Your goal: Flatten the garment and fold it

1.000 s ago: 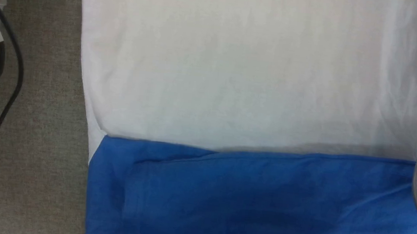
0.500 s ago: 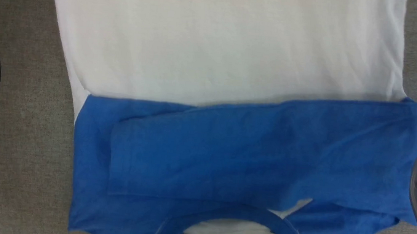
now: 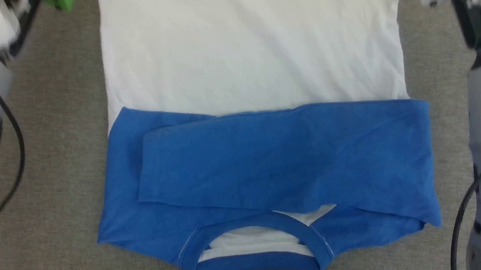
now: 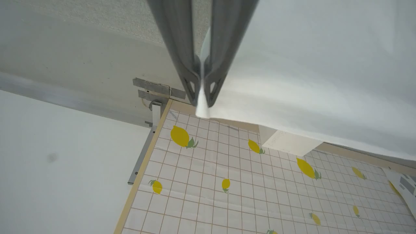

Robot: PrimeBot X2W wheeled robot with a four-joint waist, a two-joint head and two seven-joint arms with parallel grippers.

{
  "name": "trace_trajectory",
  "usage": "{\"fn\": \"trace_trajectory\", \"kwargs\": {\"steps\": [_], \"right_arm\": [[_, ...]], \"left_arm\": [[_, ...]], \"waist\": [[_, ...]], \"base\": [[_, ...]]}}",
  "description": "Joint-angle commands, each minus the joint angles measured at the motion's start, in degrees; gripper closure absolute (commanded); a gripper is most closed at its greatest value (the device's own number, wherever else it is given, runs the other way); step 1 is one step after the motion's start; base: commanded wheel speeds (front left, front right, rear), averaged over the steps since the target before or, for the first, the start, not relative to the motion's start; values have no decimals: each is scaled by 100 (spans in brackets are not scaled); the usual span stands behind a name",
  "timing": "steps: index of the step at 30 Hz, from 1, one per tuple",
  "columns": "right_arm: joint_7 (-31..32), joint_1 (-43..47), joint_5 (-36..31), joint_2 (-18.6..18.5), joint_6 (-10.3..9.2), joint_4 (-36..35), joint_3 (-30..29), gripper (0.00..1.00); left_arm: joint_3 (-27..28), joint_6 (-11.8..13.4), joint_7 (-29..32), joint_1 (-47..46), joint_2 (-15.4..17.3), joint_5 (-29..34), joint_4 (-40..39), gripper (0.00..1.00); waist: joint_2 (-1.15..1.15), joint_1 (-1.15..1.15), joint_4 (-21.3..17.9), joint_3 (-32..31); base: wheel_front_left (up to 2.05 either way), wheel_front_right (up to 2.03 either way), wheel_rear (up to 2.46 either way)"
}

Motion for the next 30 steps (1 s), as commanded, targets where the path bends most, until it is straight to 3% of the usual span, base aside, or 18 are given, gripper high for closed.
{"fn": "trace_trajectory", "kwargs": {"steps": [1,6,12,20,30], "right_arm": [[-97,302,149,-125,-10,-169,111,100],[-211,1569,697,-577,-10,-1054,425,100],[-31,3425,1251,-835,-10,-2190,148,100],[481,5524,1511,-544,-10,-3232,-468,100],[991,6785,921,-116,-10,-3429,-1098,100]], "left_arm": [[-24,44,-69,326,51,-64,-133,100],[-60,201,-78,1615,227,-295,-832,100],[-78,504,-10,3250,408,-652,-1765,100],[-245,786,-115,5104,367,-1135,-2429,100],[-525,674,-505,6069,45,-1469,-2127,100]], "waist": [[0,0,87,-753],[0,0,194,-1355],[0,0,313,-1877],[0,0,367,-2238],[0,0,387,-2390]], "base": [[0,0,0],[0,0,0],[0,0,0],[0,0,0],[0,0,0]]}}
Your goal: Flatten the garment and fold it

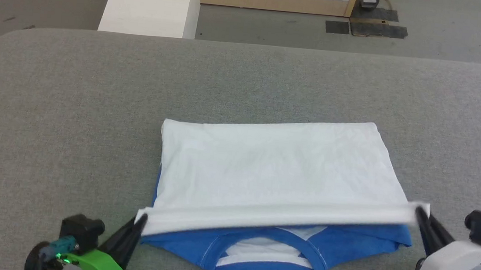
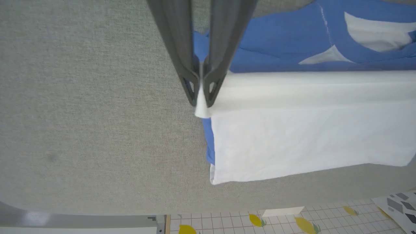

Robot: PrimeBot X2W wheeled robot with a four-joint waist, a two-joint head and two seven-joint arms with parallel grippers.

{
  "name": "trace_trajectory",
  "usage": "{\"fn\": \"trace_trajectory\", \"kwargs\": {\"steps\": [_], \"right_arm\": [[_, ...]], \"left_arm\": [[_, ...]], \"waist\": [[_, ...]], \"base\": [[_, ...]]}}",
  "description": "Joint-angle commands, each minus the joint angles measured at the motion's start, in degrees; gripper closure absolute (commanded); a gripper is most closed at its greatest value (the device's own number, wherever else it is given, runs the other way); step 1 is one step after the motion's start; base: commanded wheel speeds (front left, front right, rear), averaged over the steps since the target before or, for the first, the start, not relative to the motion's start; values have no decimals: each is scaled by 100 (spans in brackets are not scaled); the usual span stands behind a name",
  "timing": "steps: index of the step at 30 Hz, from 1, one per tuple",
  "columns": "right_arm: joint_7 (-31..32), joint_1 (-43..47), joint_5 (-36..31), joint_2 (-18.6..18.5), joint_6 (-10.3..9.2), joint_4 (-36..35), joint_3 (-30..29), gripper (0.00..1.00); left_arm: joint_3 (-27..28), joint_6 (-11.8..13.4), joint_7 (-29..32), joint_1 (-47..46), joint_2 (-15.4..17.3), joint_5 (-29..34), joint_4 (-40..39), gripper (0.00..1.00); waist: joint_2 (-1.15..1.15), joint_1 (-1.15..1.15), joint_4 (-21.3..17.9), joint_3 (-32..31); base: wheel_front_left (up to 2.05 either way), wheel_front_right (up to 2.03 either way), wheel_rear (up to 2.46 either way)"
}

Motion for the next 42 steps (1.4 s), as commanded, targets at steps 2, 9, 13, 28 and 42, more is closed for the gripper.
{"fn": "trace_trajectory", "kwargs": {"steps": [2,9,13,28,42], "right_arm": [[140,193,-128,53,-11,64,-57,100],[470,415,-257,236,-11,453,-73,18],[572,539,-308,315,-11,456,-163,0],[-48,816,-110,518,-11,-178,-862,0],[-448,-753,201,523,-11,1580,-755,0]], "left_arm": [[-65,-45,-63,94,-67,-1,176,100],[-310,-154,-49,39,-290,24,630,17],[-308,-88,-96,90,-385,-28,787,0],[640,472,-938,562,-483,42,401,0],[1645,89,-961,-420,-1346,1361,445,0]], "waist": [[0,1,37,-28],[0,1,97,-93],[0,1,122,-175],[0,1,225,-594],[0,1,337,-608]], "base": [[0,0,0],[0,0,0],[0,0,0],[0,0,0],[0,0,0]]}}
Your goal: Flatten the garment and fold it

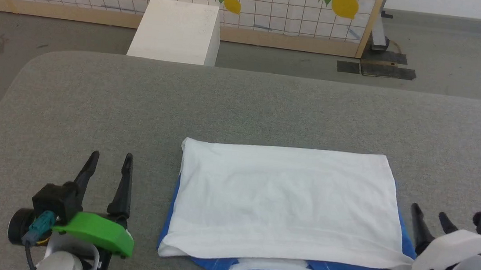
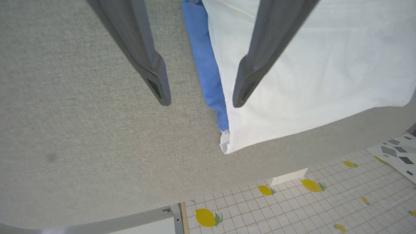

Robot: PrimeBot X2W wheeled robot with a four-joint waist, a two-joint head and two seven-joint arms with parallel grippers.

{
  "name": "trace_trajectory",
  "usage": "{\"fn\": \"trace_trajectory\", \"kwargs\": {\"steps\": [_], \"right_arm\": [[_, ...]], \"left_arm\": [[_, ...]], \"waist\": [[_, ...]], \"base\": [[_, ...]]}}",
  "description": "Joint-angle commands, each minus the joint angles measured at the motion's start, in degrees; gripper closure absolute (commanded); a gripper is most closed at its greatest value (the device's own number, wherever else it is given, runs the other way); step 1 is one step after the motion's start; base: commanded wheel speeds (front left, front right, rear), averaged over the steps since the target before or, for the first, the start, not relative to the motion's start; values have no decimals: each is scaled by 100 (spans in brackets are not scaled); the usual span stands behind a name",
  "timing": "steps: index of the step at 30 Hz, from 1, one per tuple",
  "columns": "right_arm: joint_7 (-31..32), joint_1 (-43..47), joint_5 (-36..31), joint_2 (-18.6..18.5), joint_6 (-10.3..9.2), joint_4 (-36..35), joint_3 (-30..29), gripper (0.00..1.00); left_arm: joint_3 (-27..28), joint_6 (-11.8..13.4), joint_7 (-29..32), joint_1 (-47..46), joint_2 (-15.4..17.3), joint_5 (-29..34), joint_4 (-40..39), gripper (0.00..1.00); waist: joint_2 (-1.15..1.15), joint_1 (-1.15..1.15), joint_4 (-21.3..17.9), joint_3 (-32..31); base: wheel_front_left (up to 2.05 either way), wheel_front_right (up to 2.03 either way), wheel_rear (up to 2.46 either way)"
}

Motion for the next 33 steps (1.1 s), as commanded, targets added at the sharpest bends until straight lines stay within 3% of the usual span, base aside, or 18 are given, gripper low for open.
{"fn": "trace_trajectory", "kwargs": {"steps": [1,6,17,18,19,20,26,33], "right_arm": [[103,-208,35,6,-9,207,34,0],[612,-856,-41,7,-9,1375,9,0],[1347,-1532,-330,7,-9,2929,0,0],[1454,-1550,-270,7,-9,3049,60,53],[1519,-1563,-188,7,-9,3118,126,65],[1541,-1579,-52,7,-9,3163,211,100],[1055,-1554,84,7,-9,3030,372,100],[715,-1227,-795,6,-9,2354,-237,100]], "left_arm": [[75,-75,-26,-177,-73,138,73,0],[329,-327,-26,-503,-333,436,425,0],[618,-597,-27,-552,-635,765,811,0],[640,-626,-27,-540,-658,791,833,0],[657,-647,-27,-528,-681,809,845,0],[677,-672,-27,-515,-705,833,855,0],[821,-781,-27,-462,-799,938,900,0],[954,-848,-27,-407,-919,1068,836,0]], "waist": [[0,0,8,3],[0,0,36,-13],[0,0,38,-65],[0,0,40,-80],[0,0,41,-91],[0,0,41,-102],[0,0,-1,-141],[0,0,-18,-147]], "base": [[0,0,0],[0,0,0],[0,0,0],[0,0,0],[0,0,0],[0,0,0],[0,0,0],[0,0,0]]}}
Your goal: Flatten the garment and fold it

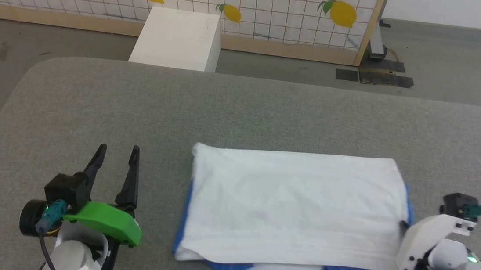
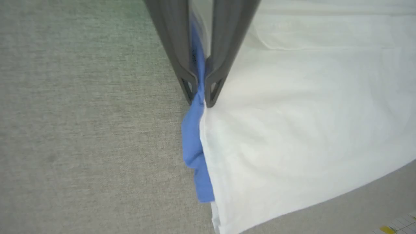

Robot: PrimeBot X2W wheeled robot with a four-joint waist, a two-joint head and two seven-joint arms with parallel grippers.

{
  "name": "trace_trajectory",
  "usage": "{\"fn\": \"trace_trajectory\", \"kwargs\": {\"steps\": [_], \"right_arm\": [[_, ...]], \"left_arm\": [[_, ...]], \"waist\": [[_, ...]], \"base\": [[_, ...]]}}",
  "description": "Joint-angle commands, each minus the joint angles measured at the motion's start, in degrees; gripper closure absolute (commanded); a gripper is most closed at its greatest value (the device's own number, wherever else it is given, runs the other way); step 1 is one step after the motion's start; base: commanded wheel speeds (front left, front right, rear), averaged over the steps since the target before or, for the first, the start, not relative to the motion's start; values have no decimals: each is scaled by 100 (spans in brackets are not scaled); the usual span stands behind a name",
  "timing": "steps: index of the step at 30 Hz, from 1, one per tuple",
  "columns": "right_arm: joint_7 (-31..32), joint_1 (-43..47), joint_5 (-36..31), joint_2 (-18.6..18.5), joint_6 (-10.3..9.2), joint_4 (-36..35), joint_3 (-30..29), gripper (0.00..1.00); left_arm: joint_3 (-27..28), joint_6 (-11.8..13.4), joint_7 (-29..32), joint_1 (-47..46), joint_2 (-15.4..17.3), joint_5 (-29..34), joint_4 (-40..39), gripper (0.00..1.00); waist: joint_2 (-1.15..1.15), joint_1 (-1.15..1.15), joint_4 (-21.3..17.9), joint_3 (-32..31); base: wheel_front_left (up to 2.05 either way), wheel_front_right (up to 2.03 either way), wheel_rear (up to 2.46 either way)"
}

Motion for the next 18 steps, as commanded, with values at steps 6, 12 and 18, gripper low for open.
{"fn": "trace_trajectory", "kwargs": {"steps": [6,12,18], "right_arm": [[17,555,-967,-33,-11,-1169,-817,100],[217,1005,-1595,-33,-11,-2106,-1145,100],[371,1169,-1445,-33,-11,-2981,-562,100]], "left_arm": [[171,-84,-26,126,-109,159,-120,0],[226,-127,-26,162,-187,279,-150,0],[274,-177,-26,150,-246,335,-132,0]], "waist": [[0,0,-42,-25],[0,0,-81,-11],[0,0,-120,62]], "base": [[0,0,0],[0,0,0],[0,0,0]]}}
